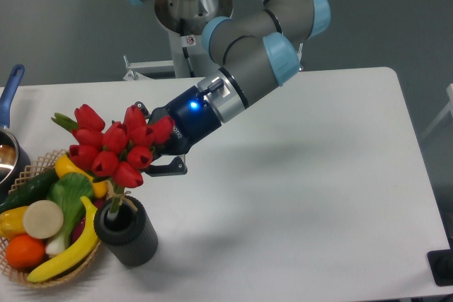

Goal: Pick up the flowers from the vase
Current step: 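Lift the gripped tulip bunch up out of the black vase, then carry the tulip bunch up and away from the vase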

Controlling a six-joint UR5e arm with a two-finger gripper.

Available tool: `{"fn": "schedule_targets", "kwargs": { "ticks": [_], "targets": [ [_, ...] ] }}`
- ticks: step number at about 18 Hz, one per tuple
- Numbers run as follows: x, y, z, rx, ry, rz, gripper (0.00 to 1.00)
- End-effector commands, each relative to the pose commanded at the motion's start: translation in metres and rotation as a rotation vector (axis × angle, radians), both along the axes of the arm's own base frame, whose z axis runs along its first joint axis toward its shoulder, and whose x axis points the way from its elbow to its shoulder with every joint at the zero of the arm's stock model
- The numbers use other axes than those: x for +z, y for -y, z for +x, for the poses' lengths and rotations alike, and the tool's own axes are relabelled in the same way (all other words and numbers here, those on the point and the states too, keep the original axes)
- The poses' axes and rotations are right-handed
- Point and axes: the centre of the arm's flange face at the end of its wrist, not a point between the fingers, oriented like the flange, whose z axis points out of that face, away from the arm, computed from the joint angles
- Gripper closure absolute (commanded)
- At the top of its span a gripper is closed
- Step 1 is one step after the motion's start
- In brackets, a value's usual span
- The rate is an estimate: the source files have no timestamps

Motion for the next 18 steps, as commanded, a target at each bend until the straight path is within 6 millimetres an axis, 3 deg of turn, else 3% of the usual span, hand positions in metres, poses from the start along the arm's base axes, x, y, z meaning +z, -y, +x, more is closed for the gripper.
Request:
{"fn": "schedule_targets", "kwargs": {
  "ticks": [6,12,18],
  "targets": [
    [0.023,0.017,-0.018,0.029,0.040,0.036,0.86],
    [0.050,0.020,-0.033,0.049,0.055,0.049,0.86],
    [0.052,0.035,-0.054,0.099,0.067,0.035,0.85]
  ]
}}
